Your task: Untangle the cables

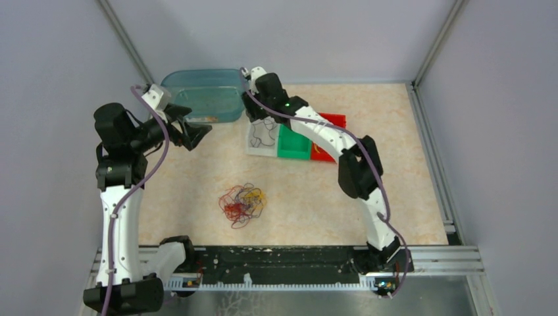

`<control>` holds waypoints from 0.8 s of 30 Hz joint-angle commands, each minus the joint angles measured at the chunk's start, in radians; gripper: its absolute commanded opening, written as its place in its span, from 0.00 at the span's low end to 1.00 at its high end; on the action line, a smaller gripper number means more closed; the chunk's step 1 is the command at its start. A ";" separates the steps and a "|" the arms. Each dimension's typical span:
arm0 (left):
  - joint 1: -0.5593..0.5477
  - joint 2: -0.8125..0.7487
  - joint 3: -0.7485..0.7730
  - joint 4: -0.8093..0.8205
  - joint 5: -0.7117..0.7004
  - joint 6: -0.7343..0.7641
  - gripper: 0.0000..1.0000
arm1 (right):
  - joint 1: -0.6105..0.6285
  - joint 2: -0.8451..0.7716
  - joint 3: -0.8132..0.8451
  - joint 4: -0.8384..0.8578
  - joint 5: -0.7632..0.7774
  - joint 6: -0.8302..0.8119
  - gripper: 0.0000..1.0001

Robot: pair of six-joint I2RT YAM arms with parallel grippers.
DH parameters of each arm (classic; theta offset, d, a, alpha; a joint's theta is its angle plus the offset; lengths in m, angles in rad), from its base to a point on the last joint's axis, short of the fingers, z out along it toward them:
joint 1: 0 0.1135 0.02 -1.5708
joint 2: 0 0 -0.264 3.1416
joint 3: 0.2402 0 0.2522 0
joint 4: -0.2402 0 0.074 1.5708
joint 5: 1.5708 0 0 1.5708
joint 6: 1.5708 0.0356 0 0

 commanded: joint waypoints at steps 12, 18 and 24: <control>0.001 0.013 -0.013 -0.046 0.046 0.067 0.96 | 0.187 -0.618 -0.830 0.393 -0.327 0.023 0.57; 0.002 0.015 -0.003 -0.035 0.035 0.050 0.94 | 0.243 -0.516 -0.894 0.549 -0.511 0.038 0.53; 0.001 0.004 0.003 -0.052 0.040 0.063 0.92 | 0.256 -0.404 -0.860 0.545 -0.502 0.036 0.49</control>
